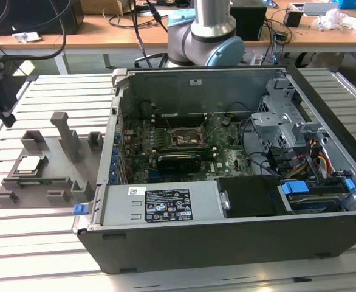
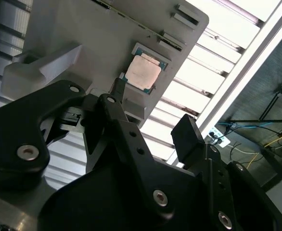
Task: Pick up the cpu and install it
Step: 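Pick up the cpu and move it towards the insertion slot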
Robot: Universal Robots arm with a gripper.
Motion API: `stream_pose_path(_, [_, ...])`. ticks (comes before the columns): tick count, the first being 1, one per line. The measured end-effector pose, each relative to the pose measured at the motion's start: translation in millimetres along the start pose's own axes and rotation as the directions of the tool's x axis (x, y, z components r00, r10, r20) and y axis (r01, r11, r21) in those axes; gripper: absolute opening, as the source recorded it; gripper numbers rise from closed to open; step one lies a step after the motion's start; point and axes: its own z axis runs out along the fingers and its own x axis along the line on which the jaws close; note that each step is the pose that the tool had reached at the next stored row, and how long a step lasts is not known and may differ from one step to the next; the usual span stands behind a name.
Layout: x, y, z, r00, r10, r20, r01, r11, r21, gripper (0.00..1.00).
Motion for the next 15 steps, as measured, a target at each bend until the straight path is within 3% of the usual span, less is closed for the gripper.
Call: stream_pose_path(15, [0.2,0.0,6.1,1.0,0.0,0.0,0.0,1.0,0.0,0.66])
